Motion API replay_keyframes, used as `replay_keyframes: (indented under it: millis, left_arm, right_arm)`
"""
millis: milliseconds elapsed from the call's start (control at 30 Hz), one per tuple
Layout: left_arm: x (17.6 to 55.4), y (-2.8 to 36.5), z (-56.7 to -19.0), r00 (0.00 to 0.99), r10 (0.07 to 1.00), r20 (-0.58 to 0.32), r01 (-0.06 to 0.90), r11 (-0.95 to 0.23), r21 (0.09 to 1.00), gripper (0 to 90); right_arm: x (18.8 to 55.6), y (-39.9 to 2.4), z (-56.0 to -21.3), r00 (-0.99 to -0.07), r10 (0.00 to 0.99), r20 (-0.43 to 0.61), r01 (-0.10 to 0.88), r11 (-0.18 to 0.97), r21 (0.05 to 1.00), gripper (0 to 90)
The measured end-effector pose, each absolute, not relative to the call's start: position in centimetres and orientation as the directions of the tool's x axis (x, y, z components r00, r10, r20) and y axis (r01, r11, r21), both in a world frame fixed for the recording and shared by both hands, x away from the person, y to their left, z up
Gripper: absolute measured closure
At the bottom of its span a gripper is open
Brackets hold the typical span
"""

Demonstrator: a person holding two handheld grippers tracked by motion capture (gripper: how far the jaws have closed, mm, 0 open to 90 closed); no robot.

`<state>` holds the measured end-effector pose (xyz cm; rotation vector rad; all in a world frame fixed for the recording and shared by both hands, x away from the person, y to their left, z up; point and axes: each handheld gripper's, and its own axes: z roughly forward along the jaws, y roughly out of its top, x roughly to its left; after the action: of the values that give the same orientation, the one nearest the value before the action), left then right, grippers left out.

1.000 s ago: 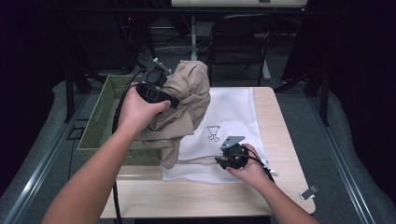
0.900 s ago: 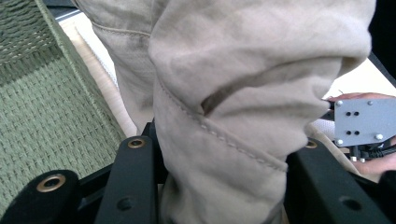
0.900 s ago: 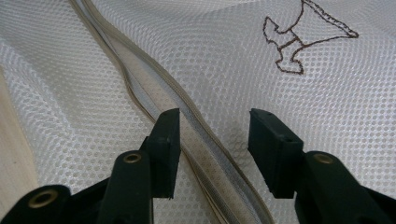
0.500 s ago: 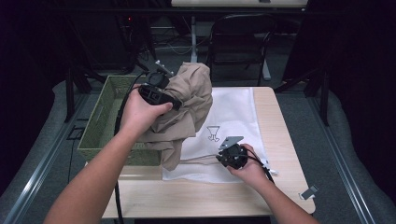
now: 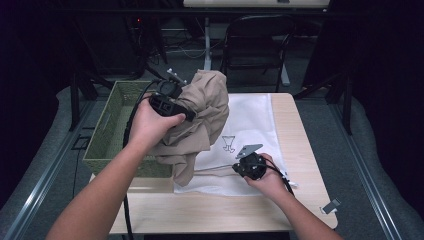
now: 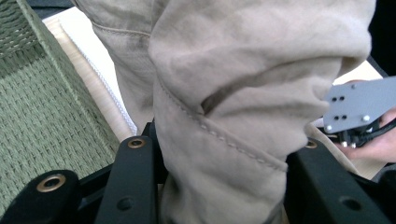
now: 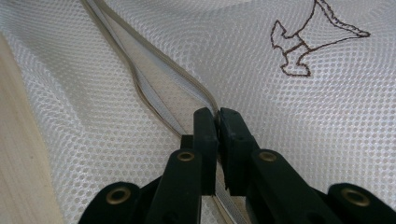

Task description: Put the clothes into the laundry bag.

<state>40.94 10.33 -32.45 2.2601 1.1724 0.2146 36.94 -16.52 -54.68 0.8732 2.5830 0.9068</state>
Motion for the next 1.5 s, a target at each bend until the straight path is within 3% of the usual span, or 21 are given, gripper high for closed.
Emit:
replay_keyframes:
  millis: [1500]
  left_arm:
    - [38.9, 12.0, -33.2, 0.613, 0.776, -0.148, 0.687, -0.431, 0.585, 60.3]
  right_arm:
    - [39.8, -16.9, -49.7, -0.779, 0.627, 0.016, 0.486, 0.587, 0.647, 87.5]
